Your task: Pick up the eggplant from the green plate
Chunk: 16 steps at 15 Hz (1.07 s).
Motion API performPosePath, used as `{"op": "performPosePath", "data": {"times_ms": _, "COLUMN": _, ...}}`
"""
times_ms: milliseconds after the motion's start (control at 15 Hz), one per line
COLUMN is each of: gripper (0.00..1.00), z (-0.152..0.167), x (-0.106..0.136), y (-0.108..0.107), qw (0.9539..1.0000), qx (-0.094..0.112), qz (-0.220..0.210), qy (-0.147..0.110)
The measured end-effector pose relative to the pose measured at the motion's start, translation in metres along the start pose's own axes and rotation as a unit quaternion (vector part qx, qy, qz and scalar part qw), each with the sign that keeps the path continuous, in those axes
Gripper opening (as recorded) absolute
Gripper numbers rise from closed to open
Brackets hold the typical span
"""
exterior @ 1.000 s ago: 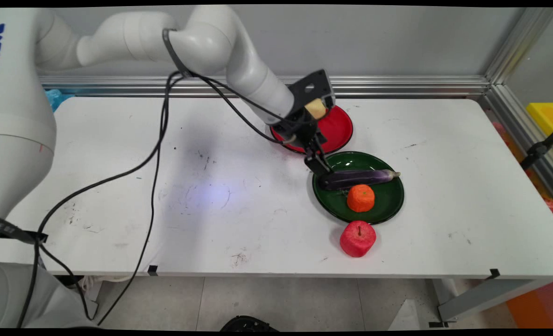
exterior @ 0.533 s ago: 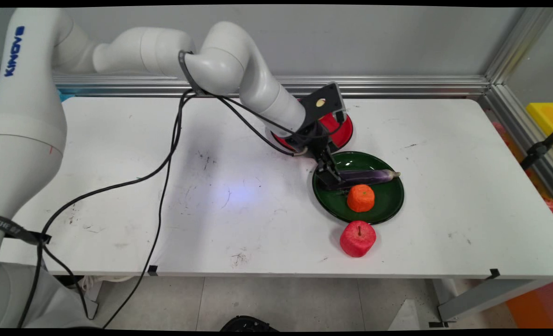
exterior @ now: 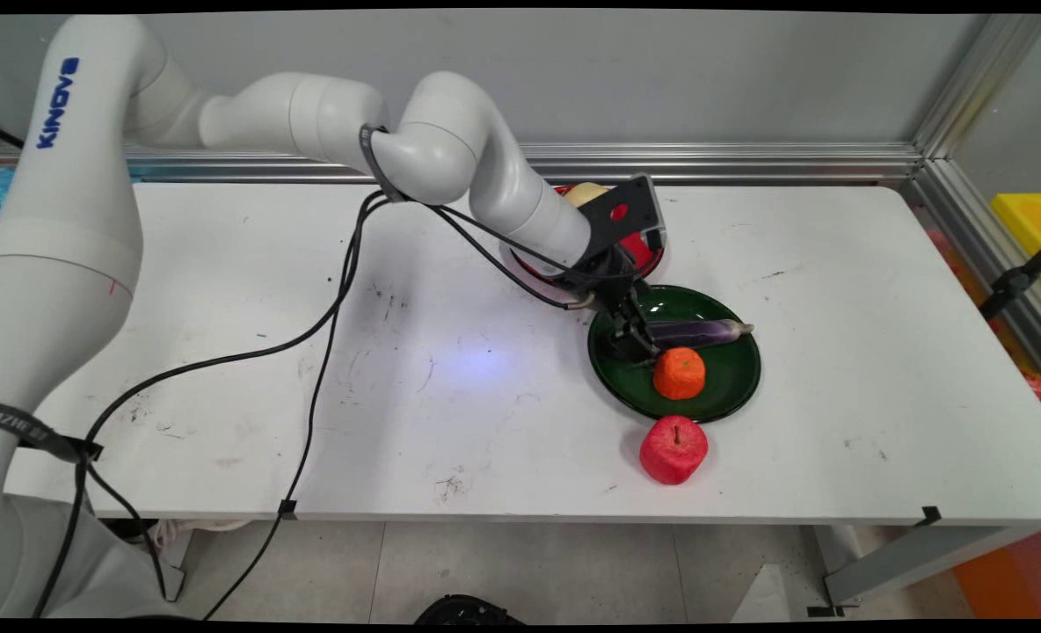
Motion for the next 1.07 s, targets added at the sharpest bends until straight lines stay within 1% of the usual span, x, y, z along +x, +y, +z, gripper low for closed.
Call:
{"op": "performPosePath", "data": {"times_ms": 600, "gripper": 1.00, "z": 0.017, "x": -0.002, "y": -0.003, "qw": 0.9999, "qx": 0.002, "qz": 0.009, "qy": 0.008}}
{"op": "performPosePath", "data": {"times_ms": 1067, "gripper": 1.00, "z": 0.024, "x": -0.008, "y": -0.008, "qw": 0.9999, "qx": 0.001, "qz": 0.011, "qy": 0.003}}
